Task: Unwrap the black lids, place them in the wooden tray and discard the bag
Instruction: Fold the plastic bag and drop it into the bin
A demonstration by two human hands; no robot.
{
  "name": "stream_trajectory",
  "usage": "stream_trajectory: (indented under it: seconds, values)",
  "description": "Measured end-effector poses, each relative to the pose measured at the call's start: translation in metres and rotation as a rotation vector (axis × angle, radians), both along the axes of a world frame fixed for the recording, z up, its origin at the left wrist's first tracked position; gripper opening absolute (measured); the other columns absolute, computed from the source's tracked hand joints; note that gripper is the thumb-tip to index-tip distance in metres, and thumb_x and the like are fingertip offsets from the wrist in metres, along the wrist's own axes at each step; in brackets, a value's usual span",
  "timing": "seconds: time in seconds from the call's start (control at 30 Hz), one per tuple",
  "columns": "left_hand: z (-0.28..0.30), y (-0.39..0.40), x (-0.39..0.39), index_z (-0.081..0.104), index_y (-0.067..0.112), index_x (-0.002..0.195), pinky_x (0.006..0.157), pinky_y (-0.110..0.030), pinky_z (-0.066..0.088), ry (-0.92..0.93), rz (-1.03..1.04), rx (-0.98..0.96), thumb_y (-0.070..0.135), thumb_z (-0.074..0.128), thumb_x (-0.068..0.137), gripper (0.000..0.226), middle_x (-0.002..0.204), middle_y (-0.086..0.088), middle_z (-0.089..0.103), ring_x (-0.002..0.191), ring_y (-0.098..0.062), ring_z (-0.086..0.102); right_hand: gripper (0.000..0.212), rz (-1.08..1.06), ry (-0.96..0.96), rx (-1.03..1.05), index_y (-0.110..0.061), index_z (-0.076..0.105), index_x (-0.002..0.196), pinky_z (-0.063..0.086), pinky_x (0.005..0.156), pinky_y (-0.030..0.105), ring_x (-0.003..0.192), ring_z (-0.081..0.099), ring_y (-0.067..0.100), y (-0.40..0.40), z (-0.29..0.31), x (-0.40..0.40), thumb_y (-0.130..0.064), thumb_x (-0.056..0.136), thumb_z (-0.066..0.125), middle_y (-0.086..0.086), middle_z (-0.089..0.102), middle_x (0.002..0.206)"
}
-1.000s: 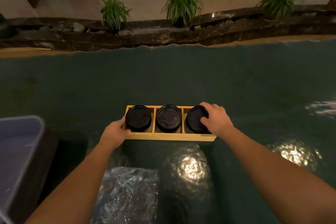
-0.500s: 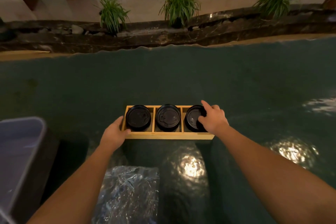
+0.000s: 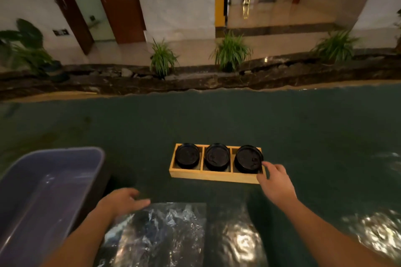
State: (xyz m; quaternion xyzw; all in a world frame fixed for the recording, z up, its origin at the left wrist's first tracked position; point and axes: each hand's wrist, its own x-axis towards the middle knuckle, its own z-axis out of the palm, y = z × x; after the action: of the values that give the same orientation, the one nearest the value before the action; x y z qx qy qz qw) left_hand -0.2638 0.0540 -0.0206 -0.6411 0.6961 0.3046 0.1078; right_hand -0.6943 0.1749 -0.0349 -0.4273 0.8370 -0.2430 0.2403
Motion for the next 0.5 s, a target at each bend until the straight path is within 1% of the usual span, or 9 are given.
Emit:
stream_trajectory:
  seconds: [0.03,0.1,0.13,0.2,0.23,0.3,0.4,0.43,0.5]
  values:
    - [0.007,0.004,0.006,0.069,0.024,0.114,0.092,-0.027,0.047,-0.055,-0.042,0.015,0.067,0.067,0.073,0.059,0.114,0.004,0.069,0.101,-0.01,0.062,0.052,0.013,-0.003,-0.002,-0.024,0.044,0.143,0.046,0.091,0.037,0.112,0.055,0.026,0.004,0.003,0.004,-0.031,0.093,0.053,0.006,0.041,0.139]
    - [0.019,0.014,0.015,0.071,0.027,0.103,0.088,-0.023,0.047,-0.088,-0.069,-0.003,0.055,0.073,0.074,0.04,0.105,0.006,0.068,0.097,-0.009,0.062,0.051,0.042,-0.007,-0.009,-0.024,0.046,0.143,0.046,0.088,0.035,0.11,0.056,0.023,0.011,0.008,0.012,-0.03,0.093,0.053,0.004,0.041,0.137]
    - [0.023,0.02,0.019,0.071,0.027,0.099,0.084,-0.019,0.047,-0.076,-0.065,-0.023,0.047,0.075,0.076,0.031,0.102,0.007,0.068,0.095,-0.009,0.062,0.05,0.058,-0.01,-0.012,-0.025,0.046,0.142,0.047,0.087,0.034,0.108,0.056,0.022,0.014,0.011,0.016,-0.029,0.093,0.052,0.003,0.041,0.137]
    - [0.034,0.032,0.022,0.073,0.025,0.094,0.072,-0.012,0.043,-0.034,-0.058,-0.063,0.037,0.072,0.082,0.017,0.096,0.009,0.068,0.091,-0.006,0.064,0.047,0.093,-0.009,-0.024,-0.026,0.048,0.14,0.049,0.085,0.034,0.103,0.058,0.02,0.019,0.018,0.023,-0.029,0.093,0.052,0.002,0.042,0.135]
    - [0.038,0.038,0.023,0.073,0.025,0.093,0.07,-0.012,0.042,-0.003,-0.047,-0.082,0.036,0.07,0.085,0.014,0.094,0.01,0.069,0.089,-0.004,0.064,0.046,0.102,-0.009,-0.027,-0.026,0.049,0.139,0.05,0.085,0.034,0.102,0.059,0.019,0.021,0.021,0.026,-0.029,0.093,0.053,0.001,0.044,0.134]
    - [0.051,0.05,0.021,0.072,0.025,0.091,0.071,-0.013,0.043,0.075,-0.011,-0.146,0.039,0.068,0.087,0.015,0.091,0.009,0.07,0.087,0.0,0.063,0.044,0.13,-0.003,-0.041,-0.027,0.051,0.137,0.048,0.087,0.033,0.103,0.06,0.018,0.025,0.03,0.034,-0.03,0.092,0.055,0.0,0.046,0.133]
    - [0.074,0.062,0.017,0.072,0.024,0.087,0.071,-0.01,0.044,0.191,-0.003,-0.265,0.039,0.069,0.087,0.016,0.088,0.005,0.072,0.083,0.0,0.064,0.043,0.205,0.016,-0.056,-0.028,0.054,0.134,0.043,0.096,0.03,0.116,0.055,0.017,0.024,0.051,0.049,-0.031,0.091,0.058,-0.002,0.05,0.135]
    - [0.083,0.065,0.015,0.071,0.025,0.084,0.07,-0.01,0.045,0.223,-0.016,-0.289,0.039,0.069,0.087,0.014,0.086,0.005,0.072,0.082,0.0,0.065,0.041,0.251,0.029,-0.081,-0.028,0.057,0.132,0.042,0.097,0.028,0.117,0.055,0.015,0.022,0.062,0.056,-0.032,0.09,0.059,-0.003,0.053,0.133]
    - [0.102,0.07,0.011,0.069,0.027,0.08,0.073,-0.015,0.047,0.263,-0.07,-0.339,0.038,0.07,0.087,0.013,0.085,0.004,0.071,0.08,-0.001,0.064,0.037,0.378,0.028,-0.161,-0.029,0.062,0.125,0.043,0.092,0.022,0.106,0.057,0.005,0.017,0.09,0.074,-0.036,0.088,0.062,-0.008,0.06,0.12]
